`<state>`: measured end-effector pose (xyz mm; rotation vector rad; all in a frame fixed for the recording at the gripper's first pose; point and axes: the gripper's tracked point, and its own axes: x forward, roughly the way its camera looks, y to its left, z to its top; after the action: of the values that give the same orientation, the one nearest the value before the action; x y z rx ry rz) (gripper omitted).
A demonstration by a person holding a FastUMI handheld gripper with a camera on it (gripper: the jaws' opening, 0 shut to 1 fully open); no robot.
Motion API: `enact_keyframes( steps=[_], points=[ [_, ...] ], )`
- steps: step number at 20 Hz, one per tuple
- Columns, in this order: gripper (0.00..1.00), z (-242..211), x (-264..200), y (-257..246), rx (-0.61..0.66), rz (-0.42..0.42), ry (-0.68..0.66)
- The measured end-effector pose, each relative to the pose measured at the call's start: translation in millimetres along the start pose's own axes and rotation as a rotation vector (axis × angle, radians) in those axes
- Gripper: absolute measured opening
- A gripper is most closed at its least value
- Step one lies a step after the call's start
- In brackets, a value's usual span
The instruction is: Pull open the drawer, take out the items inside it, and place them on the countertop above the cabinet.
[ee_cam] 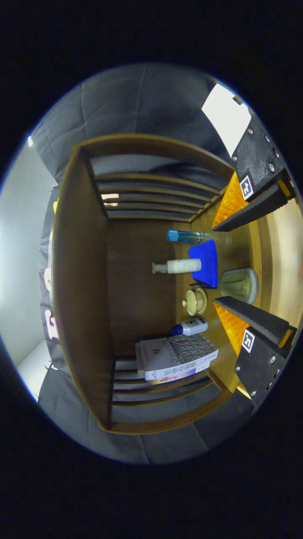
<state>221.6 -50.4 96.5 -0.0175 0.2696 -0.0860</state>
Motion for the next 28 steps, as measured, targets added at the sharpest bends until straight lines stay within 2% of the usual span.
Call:
enact_keyframes(
  steps=[5, 8, 13, 17, 20, 28],
  points=[
    [0.95, -1, -61, -10, -0.027, -0.026, -0.061],
    [0.95, -18, -97, -6, -0.082, -0.037, -0.078],
    [0.95, -54, -138, 19, -0.142, -0.008, -0.099],
    [0.94, -88, -157, 35, -0.173, 0.009, -0.095],
    [0.95, -115, -166, 41, -0.145, 0.011, -0.082],
    [0.95, -207, -181, 58, -0.176, 0.041, -0.048]
  ],
)
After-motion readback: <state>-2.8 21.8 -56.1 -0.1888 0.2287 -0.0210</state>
